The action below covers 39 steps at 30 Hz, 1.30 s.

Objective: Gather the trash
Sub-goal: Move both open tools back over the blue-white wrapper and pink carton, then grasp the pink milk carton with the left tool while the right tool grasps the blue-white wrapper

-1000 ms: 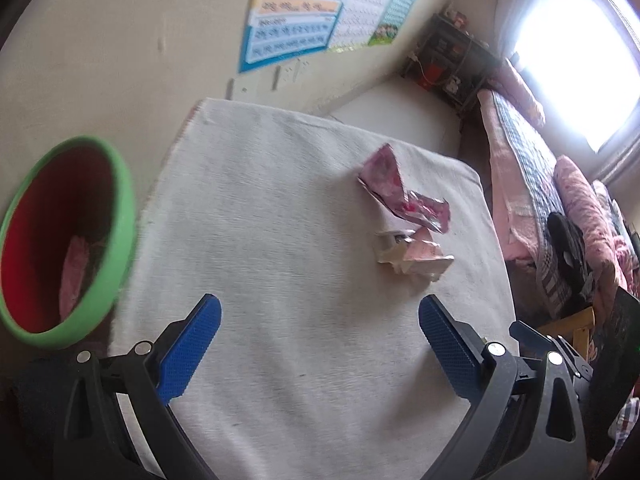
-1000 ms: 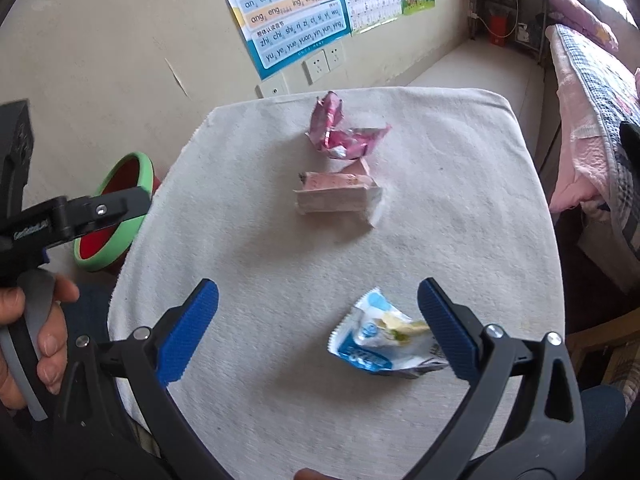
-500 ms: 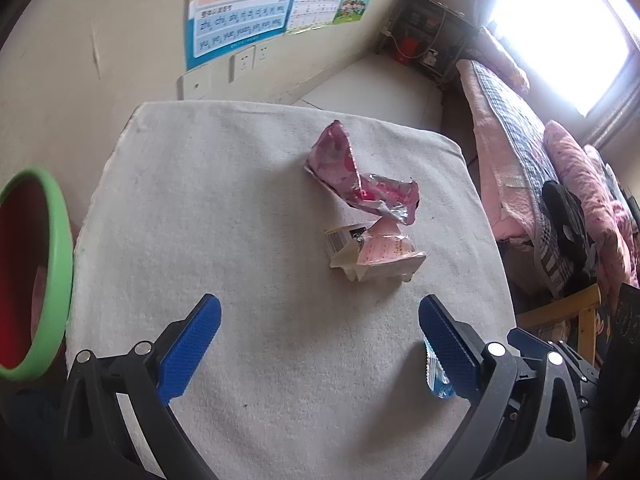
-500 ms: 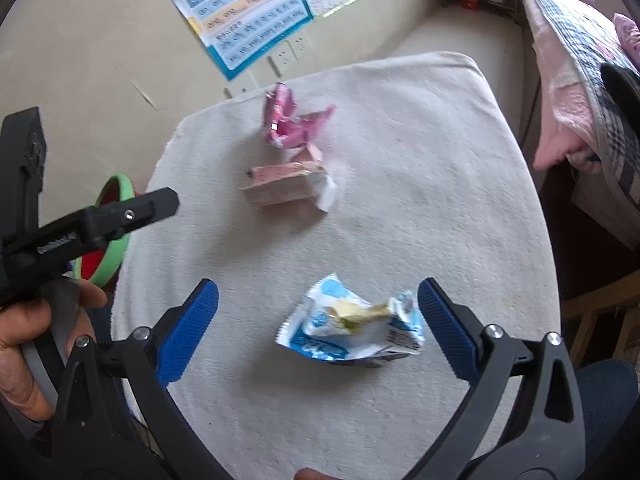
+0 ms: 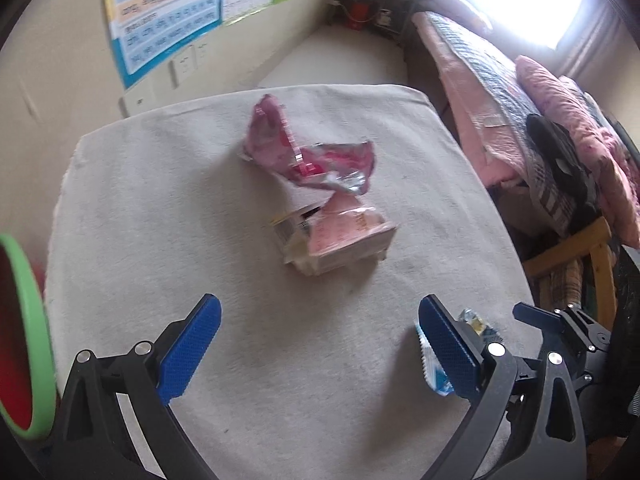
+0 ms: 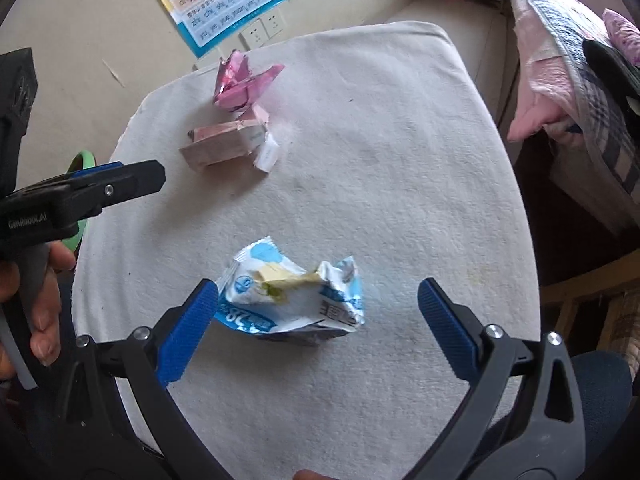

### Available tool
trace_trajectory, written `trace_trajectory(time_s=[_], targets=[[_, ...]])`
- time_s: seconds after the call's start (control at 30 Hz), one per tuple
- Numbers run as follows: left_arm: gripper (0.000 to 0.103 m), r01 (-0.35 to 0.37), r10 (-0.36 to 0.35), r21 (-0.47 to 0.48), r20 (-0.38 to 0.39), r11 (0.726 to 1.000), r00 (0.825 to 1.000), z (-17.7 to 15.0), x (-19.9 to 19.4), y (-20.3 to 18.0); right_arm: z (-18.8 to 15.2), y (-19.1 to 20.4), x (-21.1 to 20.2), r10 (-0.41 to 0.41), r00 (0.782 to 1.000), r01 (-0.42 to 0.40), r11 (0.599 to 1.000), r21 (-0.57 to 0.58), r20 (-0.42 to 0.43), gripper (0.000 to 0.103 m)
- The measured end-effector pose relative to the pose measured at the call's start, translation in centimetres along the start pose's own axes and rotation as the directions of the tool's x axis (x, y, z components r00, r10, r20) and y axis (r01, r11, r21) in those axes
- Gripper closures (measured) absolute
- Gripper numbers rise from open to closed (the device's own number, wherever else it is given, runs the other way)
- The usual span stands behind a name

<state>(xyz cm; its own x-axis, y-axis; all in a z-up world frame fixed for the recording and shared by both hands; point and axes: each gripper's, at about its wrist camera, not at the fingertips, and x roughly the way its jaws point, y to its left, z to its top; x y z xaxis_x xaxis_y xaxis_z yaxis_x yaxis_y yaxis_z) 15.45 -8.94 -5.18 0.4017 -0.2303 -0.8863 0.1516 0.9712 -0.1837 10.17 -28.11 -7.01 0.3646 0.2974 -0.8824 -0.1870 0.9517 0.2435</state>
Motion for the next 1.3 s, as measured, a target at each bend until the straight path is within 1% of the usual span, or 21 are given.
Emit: trace_trajectory(time_s=[0.07, 0.1, 0.13, 0.23, 0.3, 0.33, 0.37, 0.43, 0.57, 0.67, 0.7, 0.73, 0.77, 0.8, 0.87, 0.9, 1.0, 1.03, 1.07, 1.1, 1.3], targets=[[0.008, -0.004, 0.005, 0.034, -0.039, 0.999, 0.999, 0.6, 1.1, -0.5, 0.1, 0.0, -0.2, 0.021, 1.000, -0.021, 1.000, 0.012, 0.008, 0.005], [0.008, -0.009, 0.012, 0.046, -0.052, 0.999, 0.999, 0.8, 1.6, -0.7, 0.2, 0.2, -0.2, 0.017, 1.000, -0.017, 1.000, 0.007, 0.008, 0.005], [0.008, -0.017, 0.020, 0.067, -0.054, 0.998, 0.998, 1.2, 1.9, -0.9, 0.2, 0.7, -0.2, 0.012, 1.000, -0.011, 1.000, -0.011, 0.007, 0.005], [0.008, 0.004, 0.001, 0.104, -0.052, 0.995, 0.999, 1.6, 2.5, -1.2, 0.0, 1.9, 0.1, 0.004, 1.000, -0.004, 0.998, -0.060, -0.007, 0.005], [0.008, -0.010, 0.016, 0.119, -0.048, 0.993, 0.999, 1.7, 3.2, -1.1, -0.3, 2.9, 0.7, -0.014, 0.999, 0.011, 0.995, -0.098, -0.030, 0.005], [0.008, -0.003, 0.009, 0.114, -0.052, 0.993, 0.999, 1.7, 3.4, -0.9, -0.4, 3.2, 0.9, -0.027, 0.999, 0.023, 0.993, -0.114, -0.035, 0.005], [0.008, 0.017, -0.012, 0.097, -0.050, 0.995, 0.999, 1.8, 3.5, -0.7, -0.5, 3.6, 1.2, -0.049, 0.998, 0.043, 0.990, -0.138, -0.039, 0.005], [0.008, 0.054, -0.052, 0.064, -0.037, 0.996, 0.998, 2.0, 3.6, -0.2, -0.6, 4.1, 1.6, -0.065, 0.997, 0.056, 0.986, -0.159, -0.049, 0.005], [0.008, 0.058, -0.056, 0.058, -0.045, 0.997, 0.997, 2.7, 4.6, -0.4, -0.5, 4.0, 2.0, -0.065, 0.996, 0.056, 0.987, -0.148, -0.058, 0.005], [0.009, 0.028, -0.023, 0.096, -0.053, 0.995, 0.998, 3.1, 5.6, -0.8, -0.3, 4.0, 2.1, -0.059, 0.997, 0.052, 0.988, -0.144, -0.050, 0.006], [0.009, 0.026, -0.020, 0.112, -0.055, 0.993, 0.998, 3.1, 5.8, -0.9, -0.2, 4.0, 2.1, -0.059, 0.997, 0.050, 0.988, -0.147, -0.051, 0.007], [0.010, 0.034, -0.028, 0.119, -0.056, 0.992, 0.998, 3.2, 6.0, -1.0, -0.2, 4.0, 2.2, -0.058, 0.997, 0.049, 0.987, -0.151, -0.054, 0.012], [0.012, 0.040, -0.033, 0.120, -0.057, 0.992, 0.998, 3.3, 6.0, -0.9, -0.2, 4.1, 2.4, -0.056, 0.997, 0.046, 0.987, -0.151, -0.059, 0.017], [0.016, 0.049, -0.042, 0.121, -0.063, 0.991, 0.997, 3.3, 6.1, -0.8, -0.1, 4.0, 2.5, -0.053, 0.997, 0.043, 0.988, -0.149, -0.064, 0.018], [0.033, 0.063, -0.055, 0.120, -0.068, 0.991, 0.996, 3.4, 6.2, -0.8, 0.0, 3.9, 2.8, -0.035, 0.997, 0.025, 0.990, -0.139, -0.074, 0.025], [0.034, 0.065, -0.057, 0.121, -0.067, 0.991, 0.996, 3.3, 6.2, -0.7, 0.1, 3.9, 2.9, -0.033, 0.997, 0.022, 0.991, -0.135, -0.076, 0.025], [0.040, 0.073, -0.065, 0.133, -0.062, 0.988, 0.996, 3.1, 6.0, -0.7, 0.4, 4.0, 3.1, -0.025, 0.997, 0.016, 0.992, -0.127, -0.073, 0.027], [0.057, 0.072, -0.065, 0.135, -0.055, 0.988, 0.996, 3.0, 5.7, -0.7, 0.5, 3.9, 3.1, -0.019, 0.997, 0.010, 0.993, -0.120, -0.075, 0.028], [0.065, 0.067, -0.058, 0.137, -0.065, 0.988, 0.996, 2.8, 5.7, -0.6, 0.5, 3.8, 3.0, -0.013, 0.997, 0.005, 0.994, -0.110, -0.076, 0.029], [0.065, 0.061, -0.052, 0.135, -0.065, 0.989, 0.997, 2.7, 5.6, -0.5, 0.5, 3.7, 2.9, -0.010, 0.997, 0.002, 0.995, -0.102, -0.075, 0.029], [0.070, 0.081, -0.074, 0.105, -0.070, 0.991, 0.995, 1.8, 4.9, 0.5, 0.7, 2.9, 2.4, 0.008, 0.998, -0.012, 0.998, -0.061, -0.068, 0.034]])
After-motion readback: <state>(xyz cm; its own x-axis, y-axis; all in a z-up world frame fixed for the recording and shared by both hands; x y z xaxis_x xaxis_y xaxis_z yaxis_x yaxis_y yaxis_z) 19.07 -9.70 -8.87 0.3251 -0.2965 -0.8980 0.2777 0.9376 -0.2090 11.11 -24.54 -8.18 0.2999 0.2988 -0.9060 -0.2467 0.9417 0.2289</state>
